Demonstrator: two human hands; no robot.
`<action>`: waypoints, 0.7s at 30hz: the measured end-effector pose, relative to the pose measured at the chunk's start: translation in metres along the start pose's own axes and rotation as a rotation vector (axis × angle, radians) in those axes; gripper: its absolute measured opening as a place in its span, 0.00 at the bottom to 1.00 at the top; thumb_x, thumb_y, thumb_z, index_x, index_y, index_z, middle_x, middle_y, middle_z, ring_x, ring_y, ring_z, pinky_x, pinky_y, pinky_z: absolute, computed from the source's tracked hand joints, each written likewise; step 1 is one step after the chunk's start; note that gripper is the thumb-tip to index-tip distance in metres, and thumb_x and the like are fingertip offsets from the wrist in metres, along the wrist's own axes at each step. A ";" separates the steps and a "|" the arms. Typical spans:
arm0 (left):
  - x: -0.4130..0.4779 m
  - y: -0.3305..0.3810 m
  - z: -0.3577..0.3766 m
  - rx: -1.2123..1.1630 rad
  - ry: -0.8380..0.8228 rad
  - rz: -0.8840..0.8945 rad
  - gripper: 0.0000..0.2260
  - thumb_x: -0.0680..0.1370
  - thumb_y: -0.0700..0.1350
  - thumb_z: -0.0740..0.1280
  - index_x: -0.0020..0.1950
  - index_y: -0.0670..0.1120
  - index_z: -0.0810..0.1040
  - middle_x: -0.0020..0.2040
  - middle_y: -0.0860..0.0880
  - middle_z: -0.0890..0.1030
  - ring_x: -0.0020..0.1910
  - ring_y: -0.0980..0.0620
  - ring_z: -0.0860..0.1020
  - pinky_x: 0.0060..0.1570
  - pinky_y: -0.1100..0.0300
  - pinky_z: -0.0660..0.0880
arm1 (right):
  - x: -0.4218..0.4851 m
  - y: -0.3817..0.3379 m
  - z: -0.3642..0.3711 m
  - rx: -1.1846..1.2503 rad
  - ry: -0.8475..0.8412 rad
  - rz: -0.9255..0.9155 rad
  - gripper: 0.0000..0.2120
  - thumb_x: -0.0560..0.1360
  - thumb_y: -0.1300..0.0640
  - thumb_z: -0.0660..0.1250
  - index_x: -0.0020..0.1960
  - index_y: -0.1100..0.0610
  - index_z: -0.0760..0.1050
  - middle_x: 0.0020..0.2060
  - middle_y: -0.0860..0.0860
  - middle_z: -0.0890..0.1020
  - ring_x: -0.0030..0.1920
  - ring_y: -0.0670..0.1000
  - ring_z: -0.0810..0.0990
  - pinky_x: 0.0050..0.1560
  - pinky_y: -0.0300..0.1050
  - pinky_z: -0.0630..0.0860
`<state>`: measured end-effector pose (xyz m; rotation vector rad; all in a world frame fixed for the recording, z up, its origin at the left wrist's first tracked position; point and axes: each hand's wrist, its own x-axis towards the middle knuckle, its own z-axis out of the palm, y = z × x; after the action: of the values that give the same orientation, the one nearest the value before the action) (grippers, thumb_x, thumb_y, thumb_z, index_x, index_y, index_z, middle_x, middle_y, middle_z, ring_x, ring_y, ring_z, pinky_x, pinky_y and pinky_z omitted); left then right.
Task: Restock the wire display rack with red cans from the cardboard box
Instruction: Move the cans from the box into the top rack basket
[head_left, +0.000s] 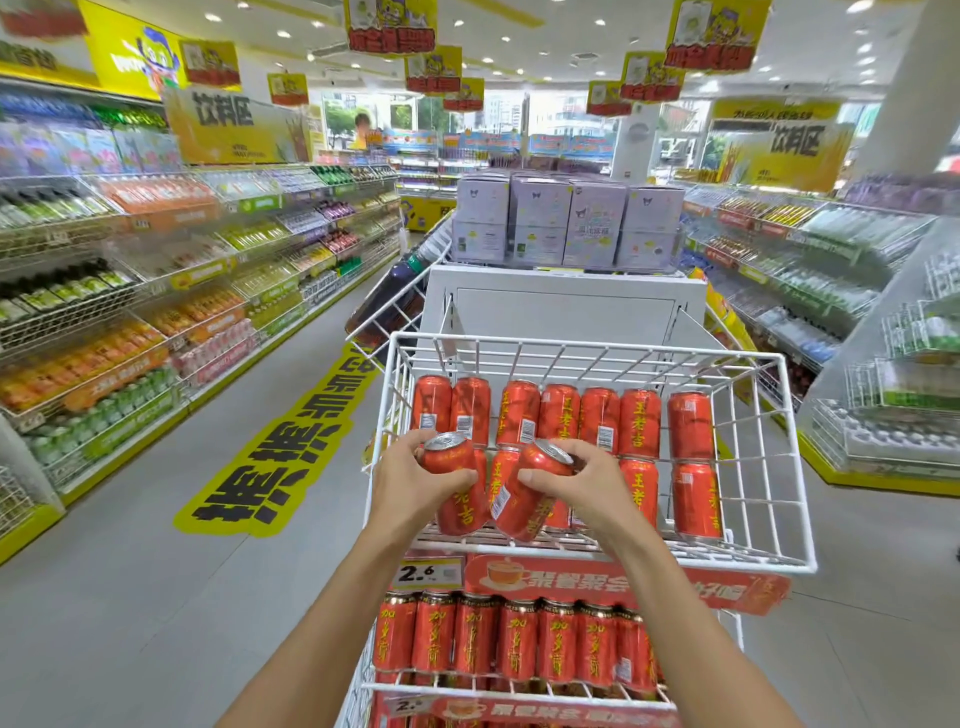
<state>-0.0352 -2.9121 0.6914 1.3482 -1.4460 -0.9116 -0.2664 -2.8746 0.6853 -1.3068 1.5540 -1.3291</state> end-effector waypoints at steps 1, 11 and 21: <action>0.004 0.000 0.003 0.009 -0.021 -0.002 0.32 0.63 0.45 0.85 0.65 0.47 0.81 0.51 0.49 0.87 0.47 0.54 0.86 0.48 0.55 0.84 | 0.004 0.000 0.002 0.021 -0.032 0.003 0.23 0.63 0.53 0.87 0.56 0.49 0.85 0.50 0.45 0.89 0.52 0.48 0.87 0.53 0.46 0.83; 0.019 -0.022 0.018 0.198 0.106 0.001 0.20 0.68 0.47 0.82 0.51 0.49 0.73 0.44 0.51 0.82 0.44 0.50 0.83 0.46 0.45 0.82 | 0.044 0.023 0.055 -0.065 -0.116 0.086 0.25 0.64 0.48 0.86 0.56 0.48 0.80 0.47 0.38 0.85 0.47 0.35 0.84 0.44 0.32 0.80; 0.033 -0.038 0.034 0.321 0.217 0.050 0.09 0.77 0.45 0.75 0.56 0.46 0.85 0.51 0.48 0.86 0.52 0.46 0.82 0.50 0.57 0.73 | 0.054 0.039 0.070 -0.166 -0.028 0.049 0.16 0.64 0.43 0.85 0.45 0.41 0.81 0.39 0.31 0.85 0.43 0.27 0.82 0.36 0.24 0.74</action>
<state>-0.0547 -2.9516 0.6500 1.5830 -1.4903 -0.4956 -0.2236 -2.9465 0.6368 -1.3716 1.6955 -1.1673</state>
